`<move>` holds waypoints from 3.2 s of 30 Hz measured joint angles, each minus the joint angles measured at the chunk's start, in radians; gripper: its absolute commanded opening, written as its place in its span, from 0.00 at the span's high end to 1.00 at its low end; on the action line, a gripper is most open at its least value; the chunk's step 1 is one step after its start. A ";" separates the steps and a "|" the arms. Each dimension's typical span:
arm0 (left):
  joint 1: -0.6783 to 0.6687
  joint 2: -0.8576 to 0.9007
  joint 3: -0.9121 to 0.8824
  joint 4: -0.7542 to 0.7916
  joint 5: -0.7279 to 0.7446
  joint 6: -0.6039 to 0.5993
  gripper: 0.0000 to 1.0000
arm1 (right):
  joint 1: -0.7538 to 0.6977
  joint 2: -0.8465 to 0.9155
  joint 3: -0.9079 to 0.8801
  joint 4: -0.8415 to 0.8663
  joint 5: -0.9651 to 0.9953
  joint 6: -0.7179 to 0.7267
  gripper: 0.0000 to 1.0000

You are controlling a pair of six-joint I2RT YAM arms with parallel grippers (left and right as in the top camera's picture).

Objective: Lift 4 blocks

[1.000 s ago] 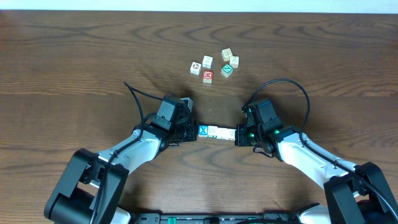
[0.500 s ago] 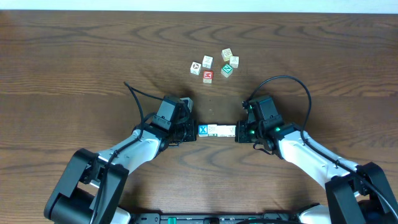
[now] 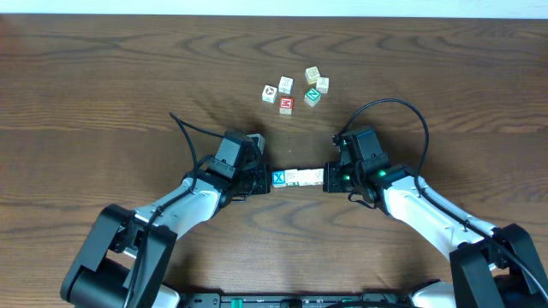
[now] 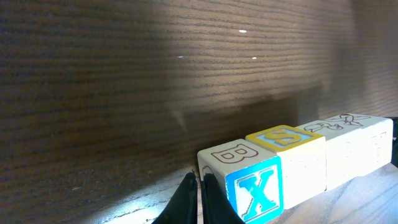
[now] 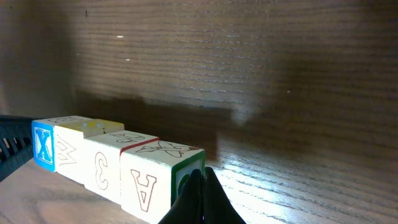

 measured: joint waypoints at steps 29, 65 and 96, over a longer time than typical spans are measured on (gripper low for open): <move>0.000 -0.054 0.000 -0.001 0.028 0.001 0.93 | 0.000 0.000 0.004 -0.064 0.005 -0.027 0.99; 0.002 -0.061 0.001 -0.029 0.026 0.000 0.93 | -0.001 0.000 0.093 -0.117 0.029 -0.056 0.99; 0.003 -0.075 0.042 -0.039 0.028 0.000 0.93 | -0.001 0.000 0.102 -0.160 0.052 -0.069 0.99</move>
